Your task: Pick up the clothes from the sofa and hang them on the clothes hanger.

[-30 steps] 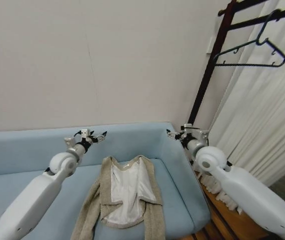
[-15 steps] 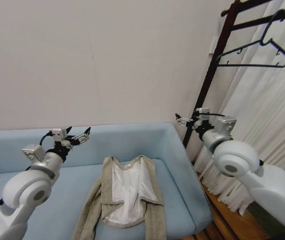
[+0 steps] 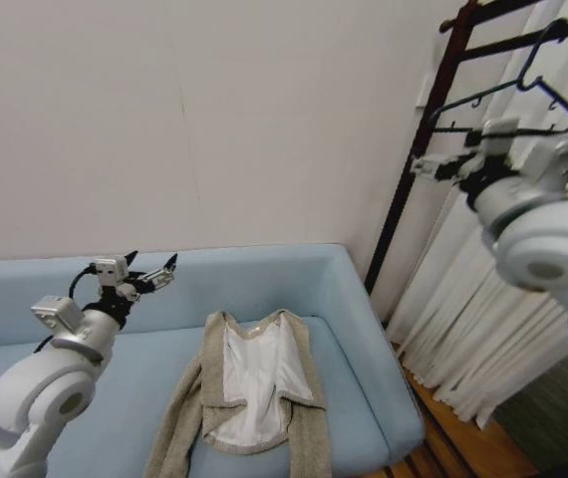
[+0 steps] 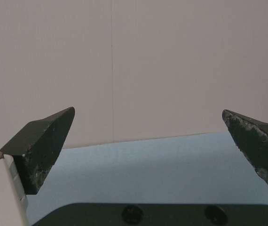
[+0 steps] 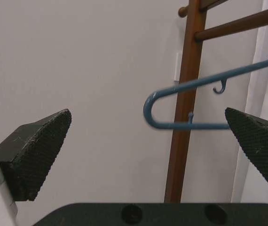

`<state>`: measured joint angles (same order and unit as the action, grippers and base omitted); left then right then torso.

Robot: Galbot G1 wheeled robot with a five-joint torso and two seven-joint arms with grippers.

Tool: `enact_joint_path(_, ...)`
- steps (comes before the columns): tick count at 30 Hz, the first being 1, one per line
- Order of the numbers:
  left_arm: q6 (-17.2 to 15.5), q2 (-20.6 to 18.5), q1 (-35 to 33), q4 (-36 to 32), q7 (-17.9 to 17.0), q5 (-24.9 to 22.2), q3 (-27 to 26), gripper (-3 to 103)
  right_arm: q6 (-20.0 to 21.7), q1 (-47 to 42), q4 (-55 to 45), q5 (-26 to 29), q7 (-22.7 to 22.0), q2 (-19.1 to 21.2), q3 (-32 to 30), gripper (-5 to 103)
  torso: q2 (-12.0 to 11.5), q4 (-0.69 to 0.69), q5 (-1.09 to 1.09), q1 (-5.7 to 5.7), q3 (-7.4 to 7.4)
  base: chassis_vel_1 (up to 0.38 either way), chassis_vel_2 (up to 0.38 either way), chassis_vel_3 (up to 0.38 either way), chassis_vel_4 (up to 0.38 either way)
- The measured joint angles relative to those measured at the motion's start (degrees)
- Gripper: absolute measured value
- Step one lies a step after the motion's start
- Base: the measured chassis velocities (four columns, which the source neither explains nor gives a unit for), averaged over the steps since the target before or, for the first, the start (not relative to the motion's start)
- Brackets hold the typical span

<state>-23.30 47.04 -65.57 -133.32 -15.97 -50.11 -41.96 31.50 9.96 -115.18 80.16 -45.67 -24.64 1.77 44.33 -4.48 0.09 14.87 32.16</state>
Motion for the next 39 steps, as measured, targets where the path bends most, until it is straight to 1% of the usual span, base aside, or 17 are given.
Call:
enact_joint_path(1, 0.00, 0.00, 0.00, 0.00, 0.00, 0.00, 0.00, 100, 0.00, 0.00, 0.00, 0.00, 0.00, 0.00, 0.00, 100, 0.00, 0.00, 0.00, 0.00, 0.00, 0.000, 0.000, 0.000, 0.000)
enact_joint_path(3, -0.06, 0.06, 0.57, 0.61, 0.00, 0.31, 0.55, 100, 0.35, 8.32, 3.97, 3.30, -3.79, -2.89, 6.30, 100, 0.00, 0.02, 0.00, 0.00, 0.01, 0.000, 0.000, 0.000, 0.000)
enact_joint_path(5, -0.12, 0.11, 1.15, 1.19, 0.04, 0.71, 0.97, 100, 0.65, 16.17, 8.97, 4.87, -7.39, -6.29, 12.11, 100, 0.00, 0.03, 0.00, 0.00, 0.02, 0.000, 0.000, 0.000, 0.000)
enact_joint_path(6, -0.12, 0.11, 1.15, 1.19, 0.04, 0.71, 0.97, 100, 0.65, 16.17, 8.97, 4.87, -7.39, -6.29, 12.11, 100, 0.00, 0.03, 0.00, 0.00, 0.02, 0.000, 0.000, 0.000, 0.000)
enact_joint_path(8, -0.24, 0.20, 1.70, 1.62, 0.12, 0.84, 1.18, 100, 0.65, 23.78, 15.11, 6.01, -12.09, -10.19, 17.43, 100, 0.00, 0.04, -0.03, 0.00, 0.01, 0.000, 0.000, 0.000, 0.000)
enact_joint_path(9, -0.25, 0.23, 1.89, 1.80, 0.13, 0.86, 1.21, 100, 0.51, 27.32, 18.05, 7.39, -15.40, -11.96, 20.00, 100, 0.00, 0.05, -0.03, 0.00, 0.02, 0.000, 0.000, 0.000, 0.000)
enact_joint_path(10, -0.25, 0.23, 1.89, 1.80, 0.13, 0.86, 1.21, 100, 0.51, 27.32, 18.05, 7.39, -15.40, -11.96, 20.00, 100, 0.00, 0.05, -0.03, 0.00, 0.02, 0.000, 0.000, 0.000, 0.000)
enact_joint_path(14, -0.27, 0.37, 2.36, 2.41, 0.84, 0.91, 1.26, 100, -1.77, 36.61, 26.11, 13.89, -26.09, -15.80, 28.01, 100, 0.00, 0.00, -0.02, 0.00, 0.01, 0.000, 0.000, 0.000, 0.000)
enact_joint_path(16, -0.27, 0.41, 3.27, 2.79, 1.13, 0.93, 1.83, 100, -3.50, 39.98, 30.24, 16.73, -29.94, -17.81, 31.28, 100, 0.00, 0.00, -0.01, 0.00, 0.00, 0.000, 0.000, 0.000, 0.000)
enact_joint_path(17, -0.27, 0.41, 3.27, 2.79, 1.13, 0.93, 1.83, 100, -3.50, 39.98, 30.24, 16.73, -29.94, -17.81, 31.28, 100, 0.00, 0.00, -0.01, 0.00, 0.00, 0.000, 0.000, 0.000, 0.000)
enact_joint_path(20, -0.27, 0.39, 5.55, 3.64, 1.20, 0.95, 3.52, 100, -5.53, 43.61, 36.84, 18.42, -33.34, -21.52, 35.48, 100, 0.00, -0.01, 0.00, 0.00, 0.00, 0.000, 0.000, 0.000, 0.000)
enact_joint_path(22, -0.26, 0.36, 7.00, 4.02, 1.22, 0.95, 4.77, 100, -6.90, 45.15, 41.26, 20.81, -35.85, -24.77, 37.47, 100, 0.00, 0.00, -0.01, 0.00, 0.01, 0.000, 0.000, 0.000, 0.000)
enact_joint_path(23, -0.26, 0.36, 7.00, 4.02, 1.22, 0.95, 4.77, 100, -6.90, 45.15, 41.26, 20.81, -35.85, -24.77, 37.47, 100, 0.00, 0.00, -0.01, 0.00, 0.01, 0.000, 0.000, 0.000, 0.000)
enact_joint_path(26, -0.21, 0.75, 8.49, 4.13, 1.23, 0.96, 6.50, 100, -8.72, 46.31, 49.32, 25.05, -40.32, -30.37, 38.94, 100, 0.00, 0.04, -0.04, 0.00, 0.01, 0.000, 0.000, 0.000, 0.000)
enact_joint_path(31, -0.10, 1.46, 8.85, 3.86, 1.46, 0.95, 7.39, 100, -9.06, 47.07, 60.49, 24.75, -41.42, -35.31, 40.38, 100, -0.01, 0.02, -0.01, 0.01, 0.01, 0.000, 0.000, 0.000, 0.000)
enact_joint_path(33, -0.01, 1.73, 8.70, 3.93, 1.84, 0.95, 7.31, 100, -9.22, 47.22, 62.60, 24.65, -41.38, -36.16, 41.31, 100, -0.01, -0.01, 0.00, 0.00, 0.01, 0.000, 0.000, 0.000, 0.000)
enact_joint_path(39, 0.46, 2.51, 8.11, 4.66, 3.13, 0.97, 6.65, 100, -10.23, 46.57, 63.49, 24.53, -41.80, -36.18, 42.91, 100, 0.00, 0.02, -0.01, -0.01, 0.00, 0.000, 0.000, 0.000, 0.000)
